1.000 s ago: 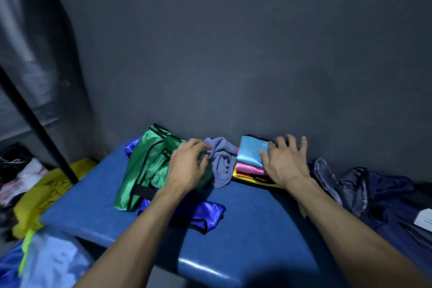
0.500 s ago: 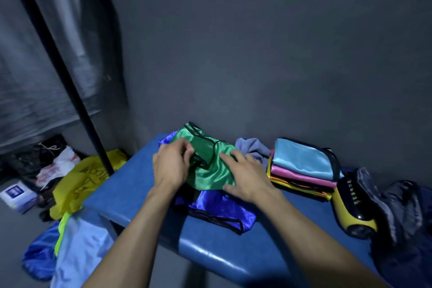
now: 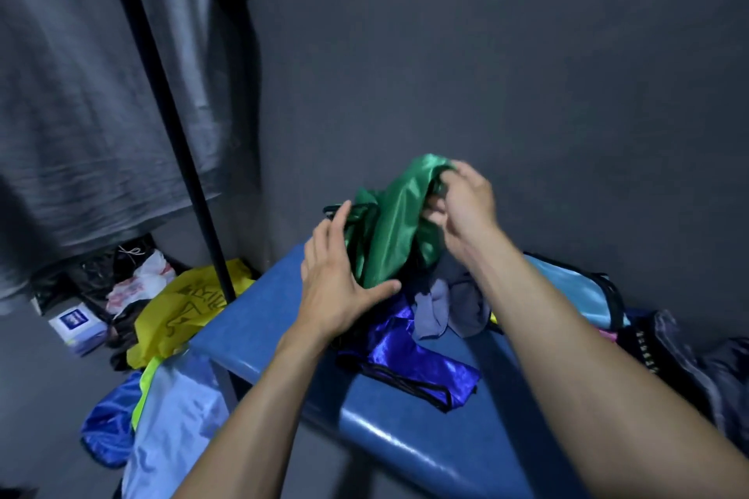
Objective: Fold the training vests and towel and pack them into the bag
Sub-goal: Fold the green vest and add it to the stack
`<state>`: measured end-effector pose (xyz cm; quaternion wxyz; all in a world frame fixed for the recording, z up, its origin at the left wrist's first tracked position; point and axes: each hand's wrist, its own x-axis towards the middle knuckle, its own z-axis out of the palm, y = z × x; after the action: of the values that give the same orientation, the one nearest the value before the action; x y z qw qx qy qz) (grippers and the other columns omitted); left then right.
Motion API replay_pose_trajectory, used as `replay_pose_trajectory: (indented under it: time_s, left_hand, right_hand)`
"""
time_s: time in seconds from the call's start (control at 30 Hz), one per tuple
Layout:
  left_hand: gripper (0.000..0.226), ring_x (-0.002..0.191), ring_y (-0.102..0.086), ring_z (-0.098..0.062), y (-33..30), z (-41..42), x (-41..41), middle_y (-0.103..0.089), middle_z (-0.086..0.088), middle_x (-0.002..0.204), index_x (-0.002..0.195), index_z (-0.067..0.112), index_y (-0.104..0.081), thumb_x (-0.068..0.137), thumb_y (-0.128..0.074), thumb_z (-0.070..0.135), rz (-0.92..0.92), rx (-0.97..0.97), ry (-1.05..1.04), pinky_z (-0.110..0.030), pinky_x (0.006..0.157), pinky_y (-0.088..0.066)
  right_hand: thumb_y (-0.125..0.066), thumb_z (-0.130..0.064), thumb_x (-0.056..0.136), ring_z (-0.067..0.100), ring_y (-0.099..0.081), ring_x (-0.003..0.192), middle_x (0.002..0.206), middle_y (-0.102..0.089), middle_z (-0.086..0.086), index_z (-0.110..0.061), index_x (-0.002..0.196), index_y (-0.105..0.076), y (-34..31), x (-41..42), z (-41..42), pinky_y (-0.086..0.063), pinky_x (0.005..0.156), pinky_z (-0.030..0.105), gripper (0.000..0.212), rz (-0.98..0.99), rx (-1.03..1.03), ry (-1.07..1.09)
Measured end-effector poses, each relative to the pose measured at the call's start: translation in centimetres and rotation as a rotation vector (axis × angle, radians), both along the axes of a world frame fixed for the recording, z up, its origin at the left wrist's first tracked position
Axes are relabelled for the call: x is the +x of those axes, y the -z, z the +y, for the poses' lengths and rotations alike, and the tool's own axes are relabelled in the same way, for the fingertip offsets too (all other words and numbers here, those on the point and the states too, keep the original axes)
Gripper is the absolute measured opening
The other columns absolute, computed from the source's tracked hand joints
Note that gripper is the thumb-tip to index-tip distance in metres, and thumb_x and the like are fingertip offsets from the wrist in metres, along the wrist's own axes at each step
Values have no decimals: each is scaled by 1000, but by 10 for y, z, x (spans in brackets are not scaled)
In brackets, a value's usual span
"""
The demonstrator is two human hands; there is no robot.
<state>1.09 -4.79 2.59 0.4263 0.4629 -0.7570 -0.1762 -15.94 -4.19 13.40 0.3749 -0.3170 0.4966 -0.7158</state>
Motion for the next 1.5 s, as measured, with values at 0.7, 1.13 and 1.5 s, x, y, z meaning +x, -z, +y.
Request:
replay_pose_trajectory:
  time_s: [0.7,1.13,1.5]
  left_hand:
    - [25,59,-56,-24,-58,22,3,-59,-12,75,89,9,-67,91,-61,33,1091,624,113,-22,49,-43]
    - [24,67,-69,-18,-80,86,-42,-73,-6,80,88,13,-74,97,-54,24,877,1006,560,-27,65,-58]
    - [45,49,-46,-13,-70,123,-79,-55,-5,55,64,10,-61,90,-66,45,383,772,740,-22,49,-38]
  right_hand:
    - [-55,-16,99,13,-60,58,71,-65,-2,-18,96,-68,-55,-79,107,-44,49,22,13,-81,-146,195]
    - [-72,-23,95,13,-68,111,123,-69,-10,-27,119,-70,79,-101,176,-54,103,41,25,485,276,76]
    - [-71,-28,92,15,-66,83,91,-74,14,-7,97,-70,97,-47,207,-56,78,46,21,681,66,-176]
